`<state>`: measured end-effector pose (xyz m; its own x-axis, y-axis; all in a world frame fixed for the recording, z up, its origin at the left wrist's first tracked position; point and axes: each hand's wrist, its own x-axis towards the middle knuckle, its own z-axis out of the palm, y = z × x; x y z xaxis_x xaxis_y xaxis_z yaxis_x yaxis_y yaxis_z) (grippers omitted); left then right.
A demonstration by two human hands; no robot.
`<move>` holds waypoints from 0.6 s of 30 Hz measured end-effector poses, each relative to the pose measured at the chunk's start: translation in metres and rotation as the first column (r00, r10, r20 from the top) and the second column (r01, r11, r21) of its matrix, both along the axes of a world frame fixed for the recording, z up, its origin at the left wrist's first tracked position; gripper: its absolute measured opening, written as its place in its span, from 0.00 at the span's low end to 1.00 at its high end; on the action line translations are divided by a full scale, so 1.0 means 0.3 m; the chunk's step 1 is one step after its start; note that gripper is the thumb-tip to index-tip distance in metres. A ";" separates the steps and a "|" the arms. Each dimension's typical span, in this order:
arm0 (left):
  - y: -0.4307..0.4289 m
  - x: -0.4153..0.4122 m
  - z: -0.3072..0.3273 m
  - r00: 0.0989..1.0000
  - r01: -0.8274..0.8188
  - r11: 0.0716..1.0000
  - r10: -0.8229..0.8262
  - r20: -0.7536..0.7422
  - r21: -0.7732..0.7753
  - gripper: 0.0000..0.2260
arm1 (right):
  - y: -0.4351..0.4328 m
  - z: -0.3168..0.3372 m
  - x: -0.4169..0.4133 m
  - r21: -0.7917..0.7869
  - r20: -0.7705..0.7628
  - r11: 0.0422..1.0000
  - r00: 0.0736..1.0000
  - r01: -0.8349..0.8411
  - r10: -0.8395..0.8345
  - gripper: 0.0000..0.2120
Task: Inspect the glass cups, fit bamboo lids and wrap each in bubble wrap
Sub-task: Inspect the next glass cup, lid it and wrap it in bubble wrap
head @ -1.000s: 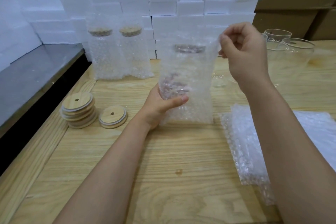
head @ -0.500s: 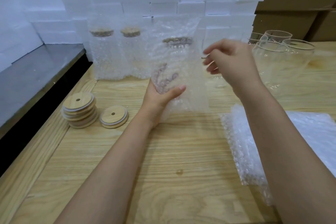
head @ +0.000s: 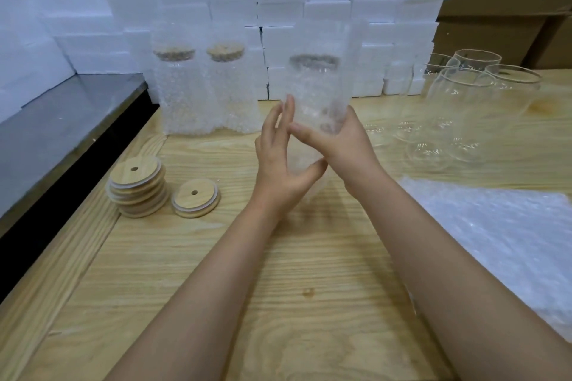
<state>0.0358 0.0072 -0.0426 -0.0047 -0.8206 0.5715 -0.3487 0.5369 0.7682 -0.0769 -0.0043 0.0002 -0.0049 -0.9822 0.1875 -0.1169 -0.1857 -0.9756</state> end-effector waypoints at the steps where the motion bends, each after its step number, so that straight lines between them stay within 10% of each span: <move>1: 0.005 0.005 -0.001 1.000 0.019 1.000 -0.018 0.018 -0.022 0.38 | -0.007 -0.005 -0.012 -0.009 0.042 1.000 0.999 -0.001 0.002 0.33; 5: 0.014 0.017 0.012 0.997 -0.024 0.987 0.013 -0.072 -0.159 0.30 | -0.024 -0.006 -0.070 -0.075 0.170 0.990 0.977 -0.117 0.129 0.15; 8: -0.008 0.042 0.019 0.977 -0.127 0.984 0.103 -0.185 -0.127 0.31 | -0.034 -0.005 -0.098 -0.023 0.154 0.977 0.965 -0.212 0.213 0.30; 13: -0.017 0.097 0.019 0.918 0.295 0.934 -0.218 -0.332 0.201 0.31 | -0.027 -0.008 -0.098 0.002 0.224 0.914 0.892 -0.405 0.394 0.26; 18: -0.002 0.071 0.017 0.910 0.301 0.928 -0.209 -0.359 0.221 0.33 | -0.024 -0.010 -0.092 -0.038 0.203 0.942 0.921 -0.333 0.333 0.21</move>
<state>0.0572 0.0067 -0.0376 -0.0870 -0.9368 0.3390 0.0647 0.3342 0.9403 -0.1045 -0.0115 -0.0027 0.2839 -0.9333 0.2200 0.1534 -0.1823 -0.9712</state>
